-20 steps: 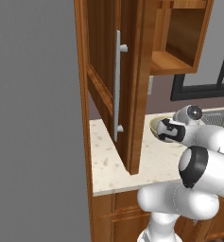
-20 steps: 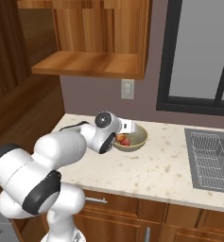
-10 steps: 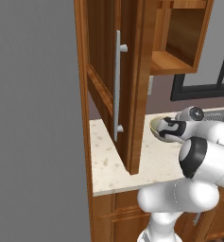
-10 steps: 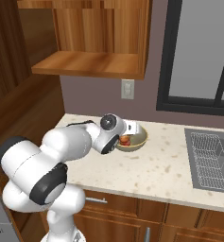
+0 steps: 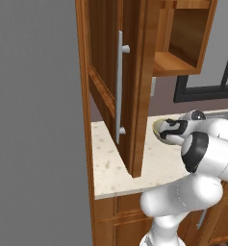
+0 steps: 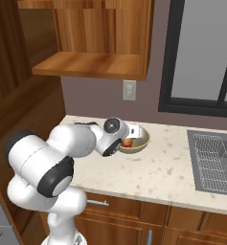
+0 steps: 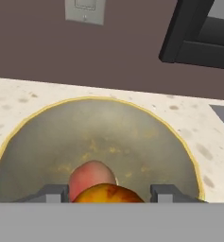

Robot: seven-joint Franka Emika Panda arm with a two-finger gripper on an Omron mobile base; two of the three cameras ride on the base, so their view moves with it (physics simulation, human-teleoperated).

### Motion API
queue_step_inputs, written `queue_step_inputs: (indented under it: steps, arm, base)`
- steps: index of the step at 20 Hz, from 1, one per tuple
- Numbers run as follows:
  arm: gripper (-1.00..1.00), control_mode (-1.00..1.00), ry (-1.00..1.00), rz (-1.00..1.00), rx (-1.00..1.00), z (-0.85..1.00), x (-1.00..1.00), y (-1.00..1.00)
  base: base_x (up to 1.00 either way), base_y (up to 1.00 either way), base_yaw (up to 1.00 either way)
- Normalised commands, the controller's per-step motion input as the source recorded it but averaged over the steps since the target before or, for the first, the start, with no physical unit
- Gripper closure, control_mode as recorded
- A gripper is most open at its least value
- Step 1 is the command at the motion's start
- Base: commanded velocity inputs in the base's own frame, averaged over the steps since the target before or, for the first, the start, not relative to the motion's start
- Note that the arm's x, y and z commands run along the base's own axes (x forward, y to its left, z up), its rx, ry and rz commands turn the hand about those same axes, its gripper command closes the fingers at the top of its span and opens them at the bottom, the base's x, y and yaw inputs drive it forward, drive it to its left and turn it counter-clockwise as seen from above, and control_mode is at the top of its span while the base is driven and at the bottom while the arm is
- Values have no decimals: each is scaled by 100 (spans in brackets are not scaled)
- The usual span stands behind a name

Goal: Pick the peachs from the cabinet and place them in one bowl. Pick the squash from the sink and place it in the other bowl.

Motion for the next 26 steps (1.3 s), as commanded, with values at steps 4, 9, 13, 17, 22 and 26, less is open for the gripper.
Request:
queue_step_inputs:
  steps: [4,9,13,17,22,26]
  arm:
    - [100,-100,0,0,0,-21,4,0]
    - [100,-100,0,0,0,-9,13,0]
    - [100,-100,0,0,0,0,20,0]
    - [100,-100,0,0,0,0,4,0]
    - [-100,-100,0,0,0,0,0,0]
    - [-100,-100,0,0,0,0,0,0]
  base:
    - [0,0,0]
    - [0,0,0]
    - [0,0,0]
    - [0,0,0]
    - [0,0,0]
    - [0,0,0]
